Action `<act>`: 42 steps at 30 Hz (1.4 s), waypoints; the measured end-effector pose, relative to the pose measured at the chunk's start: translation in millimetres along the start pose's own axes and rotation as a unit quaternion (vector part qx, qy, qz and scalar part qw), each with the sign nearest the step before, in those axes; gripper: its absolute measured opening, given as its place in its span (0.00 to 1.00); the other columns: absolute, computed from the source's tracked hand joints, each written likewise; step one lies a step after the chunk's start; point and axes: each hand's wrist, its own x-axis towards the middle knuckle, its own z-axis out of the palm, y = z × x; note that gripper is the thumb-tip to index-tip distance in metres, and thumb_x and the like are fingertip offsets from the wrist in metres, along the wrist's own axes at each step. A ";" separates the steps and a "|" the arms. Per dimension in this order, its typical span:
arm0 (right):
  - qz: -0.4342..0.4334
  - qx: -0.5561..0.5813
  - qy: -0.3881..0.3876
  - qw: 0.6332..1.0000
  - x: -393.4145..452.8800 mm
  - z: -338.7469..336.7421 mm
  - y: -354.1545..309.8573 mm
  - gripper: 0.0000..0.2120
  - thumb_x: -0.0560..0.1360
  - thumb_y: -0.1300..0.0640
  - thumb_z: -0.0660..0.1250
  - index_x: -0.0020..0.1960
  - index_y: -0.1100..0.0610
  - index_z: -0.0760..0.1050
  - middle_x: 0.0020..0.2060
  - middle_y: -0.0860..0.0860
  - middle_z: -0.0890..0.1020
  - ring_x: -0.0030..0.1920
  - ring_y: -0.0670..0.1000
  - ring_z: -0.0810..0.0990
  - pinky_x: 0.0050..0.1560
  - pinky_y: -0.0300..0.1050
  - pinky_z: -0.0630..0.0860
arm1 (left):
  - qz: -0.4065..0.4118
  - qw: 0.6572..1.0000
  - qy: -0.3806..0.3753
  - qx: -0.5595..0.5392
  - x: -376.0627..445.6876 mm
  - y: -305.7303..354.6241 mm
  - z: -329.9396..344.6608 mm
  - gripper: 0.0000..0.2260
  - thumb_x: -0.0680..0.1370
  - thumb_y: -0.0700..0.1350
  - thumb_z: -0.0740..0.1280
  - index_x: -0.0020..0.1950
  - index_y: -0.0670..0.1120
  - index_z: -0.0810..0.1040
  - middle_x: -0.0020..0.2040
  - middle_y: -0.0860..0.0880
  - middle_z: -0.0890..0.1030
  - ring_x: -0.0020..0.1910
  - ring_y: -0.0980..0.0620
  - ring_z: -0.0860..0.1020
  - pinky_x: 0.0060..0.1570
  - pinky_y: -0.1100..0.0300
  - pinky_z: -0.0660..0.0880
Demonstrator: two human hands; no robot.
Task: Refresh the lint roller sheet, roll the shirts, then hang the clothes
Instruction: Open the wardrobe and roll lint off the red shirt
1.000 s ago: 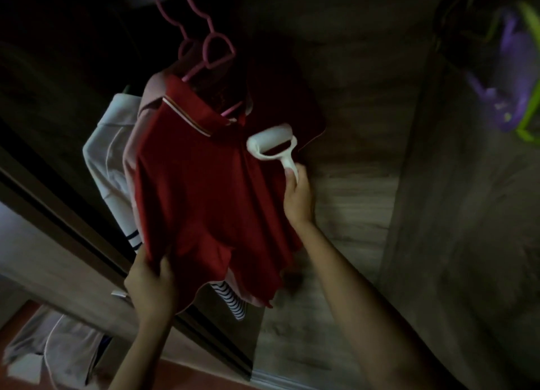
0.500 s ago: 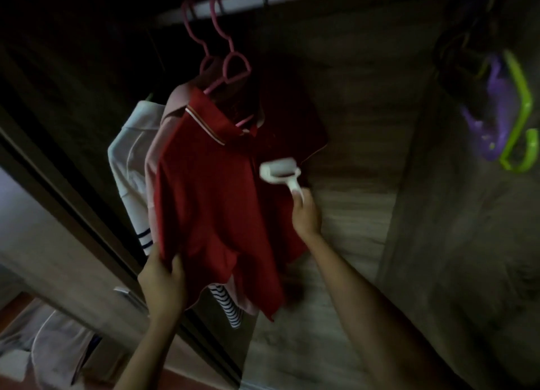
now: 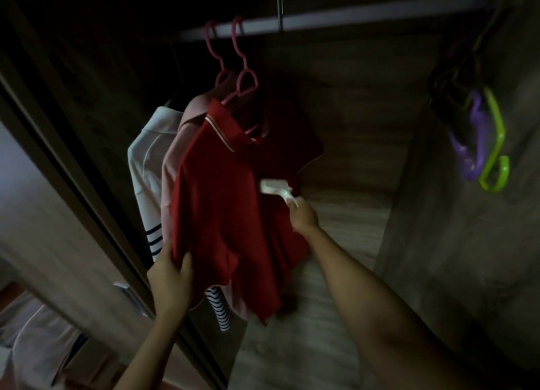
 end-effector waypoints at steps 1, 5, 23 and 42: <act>0.011 0.005 -0.006 1.000 -7.9 3.5 8.1 0.16 0.82 0.49 0.55 0.55 0.60 0.73 0.44 0.58 0.78 0.50 0.62 0.80 0.50 0.51 0.76 | 0.000 1.000 -0.003 -0.002 -0.3 0.1 -0.4 0.13 0.76 0.36 0.64 0.60 0.40 0.75 0.45 0.44 0.79 0.43 0.45 0.78 0.46 0.52 0.75; 0.021 0.064 0.023 0.997 -34.6 3.0 16.6 0.13 0.81 0.47 0.55 0.49 0.55 0.71 0.37 0.53 0.77 0.39 0.60 0.81 0.41 0.55 0.81 | 0.023 1.000 0.007 -0.005 -0.6 1.6 -0.8 0.11 0.76 0.42 0.62 0.56 0.39 0.76 0.43 0.45 0.79 0.40 0.46 0.77 0.42 0.52 0.75; -0.022 0.006 0.180 0.983 -185.0 -27.6 -5.6 0.11 0.80 0.51 0.61 0.55 0.58 0.68 0.42 0.54 0.79 0.41 0.55 0.77 0.37 0.45 0.68 | 0.239 0.968 -0.027 -0.068 -19.2 39.3 -24.2 0.22 0.79 0.41 0.63 0.73 0.40 0.64 0.72 0.43 0.67 0.74 0.49 0.61 0.74 0.56 0.57; -0.089 -0.009 0.272 0.958 -353.7 -45.1 -48.2 0.09 0.78 0.48 0.63 0.54 0.51 0.72 0.37 0.47 0.80 0.38 0.48 0.78 0.38 0.48 0.74 | 0.343 0.922 -0.172 -0.048 -62.4 65.2 -69.7 0.14 0.80 0.47 0.61 0.63 0.43 0.74 0.61 0.45 0.77 0.59 0.46 0.75 0.60 0.54 0.71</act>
